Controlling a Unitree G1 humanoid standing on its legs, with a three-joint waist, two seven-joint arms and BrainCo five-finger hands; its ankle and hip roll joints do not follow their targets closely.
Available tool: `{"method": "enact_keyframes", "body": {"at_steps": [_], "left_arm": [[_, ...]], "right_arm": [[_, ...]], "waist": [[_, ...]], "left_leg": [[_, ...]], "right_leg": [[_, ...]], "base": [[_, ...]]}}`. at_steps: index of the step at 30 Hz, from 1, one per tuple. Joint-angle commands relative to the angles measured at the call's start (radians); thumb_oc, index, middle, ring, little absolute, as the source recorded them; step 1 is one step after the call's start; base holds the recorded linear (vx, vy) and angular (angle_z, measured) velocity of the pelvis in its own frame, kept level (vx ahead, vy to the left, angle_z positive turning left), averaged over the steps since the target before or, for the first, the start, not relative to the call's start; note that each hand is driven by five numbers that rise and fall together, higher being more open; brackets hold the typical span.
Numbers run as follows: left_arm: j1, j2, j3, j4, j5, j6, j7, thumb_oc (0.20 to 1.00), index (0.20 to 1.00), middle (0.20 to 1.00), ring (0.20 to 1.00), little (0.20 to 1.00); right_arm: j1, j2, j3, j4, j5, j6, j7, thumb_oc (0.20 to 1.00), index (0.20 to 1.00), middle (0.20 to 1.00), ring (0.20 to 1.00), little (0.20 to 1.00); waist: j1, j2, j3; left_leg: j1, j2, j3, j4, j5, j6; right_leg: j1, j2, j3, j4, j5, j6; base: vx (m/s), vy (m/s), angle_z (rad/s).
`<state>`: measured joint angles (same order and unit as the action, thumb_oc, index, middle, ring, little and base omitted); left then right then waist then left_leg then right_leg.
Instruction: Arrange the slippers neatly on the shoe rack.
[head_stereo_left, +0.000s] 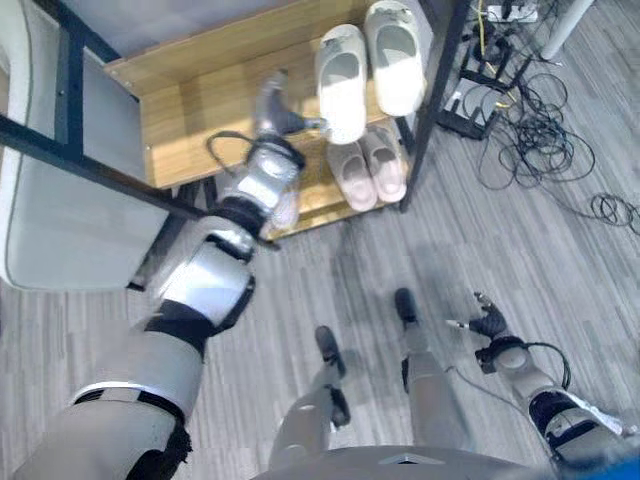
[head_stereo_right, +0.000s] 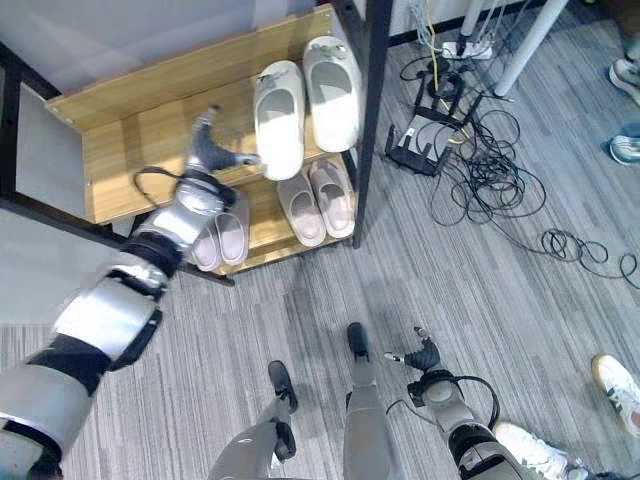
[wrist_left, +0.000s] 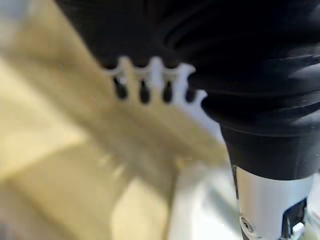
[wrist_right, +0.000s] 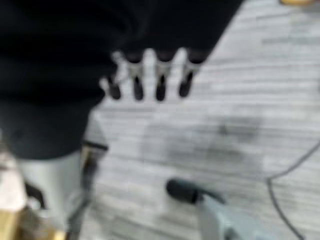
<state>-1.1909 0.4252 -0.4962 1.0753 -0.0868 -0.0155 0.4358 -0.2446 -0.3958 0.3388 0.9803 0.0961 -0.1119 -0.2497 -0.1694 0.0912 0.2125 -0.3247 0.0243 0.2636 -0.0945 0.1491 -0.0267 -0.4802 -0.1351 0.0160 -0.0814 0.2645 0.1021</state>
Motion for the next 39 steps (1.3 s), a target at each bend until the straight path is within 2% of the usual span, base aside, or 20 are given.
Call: {"method": "enact_keyframes", "body": {"at_steps": [1,16,25,31,39], "left_arm": [[-0.042,0.037,0.076,0.003,0.031,-0.068,-0.009,1.000,1.000,1.000,1.000,1.000],[-0.055,-0.032,0.007,0.041,0.071,-0.072,-0.020,1.000,1.000,1.000,1.000,1.000],[-0.003,-0.021,0.024,-0.017,0.095,-0.065,-0.002,1.000,1.000,1.000,1.000,1.000],[0.085,-0.067,0.057,-0.111,0.117,-0.057,0.036,1.000,1.000,1.000,1.000,1.000],[0.164,-0.065,0.077,-0.135,0.183,-0.035,0.034,1.000,1.000,1.000,1.000,1.000]], "right_arm": [[-0.077,0.010,-0.002,0.054,0.054,-0.001,-0.011,1.000,1.000,1.000,1.000,1.000],[-0.075,0.053,0.007,0.118,0.094,-0.002,-0.016,1.000,1.000,1.000,1.000,1.000],[-0.081,0.054,-0.004,0.108,0.081,0.004,-0.027,1.000,1.000,1.000,1.000,1.000],[-0.053,0.051,-0.016,0.069,0.057,0.008,-0.032,1.000,1.000,1.000,1.000,1.000],[-0.043,0.045,-0.035,0.055,0.036,0.013,-0.035,1.000,1.000,1.000,1.000,1.000]], "waist": [[-0.011,-0.006,0.045],[0.005,0.008,0.019],[0.023,0.011,0.011],[0.044,0.010,0.015],[0.051,0.002,0.023]], "left_leg": [[-0.057,0.030,-0.089,0.078,-0.079,-0.052],[-0.063,0.022,-0.097,0.073,-0.080,-0.050],[-0.064,0.024,-0.113,0.083,-0.082,-0.049],[-0.060,0.023,-0.136,0.097,-0.087,-0.046],[-0.059,0.021,-0.142,0.115,-0.095,-0.043]], "right_leg": [[0.000,-0.043,-0.001,0.119,-0.168,0.060],[-0.017,-0.046,0.008,0.123,-0.167,0.059],[0.000,-0.042,-0.007,0.131,-0.177,0.057],[0.032,-0.049,-0.037,0.132,-0.182,0.060],[0.042,-0.050,-0.043,0.143,-0.190,0.056]], "base": [[0.00,-0.098,-0.08],[0.00,-0.015,0.00],[-0.01,0.010,0.06],[-0.02,0.032,0.04],[-0.02,0.016,0.07]]}}
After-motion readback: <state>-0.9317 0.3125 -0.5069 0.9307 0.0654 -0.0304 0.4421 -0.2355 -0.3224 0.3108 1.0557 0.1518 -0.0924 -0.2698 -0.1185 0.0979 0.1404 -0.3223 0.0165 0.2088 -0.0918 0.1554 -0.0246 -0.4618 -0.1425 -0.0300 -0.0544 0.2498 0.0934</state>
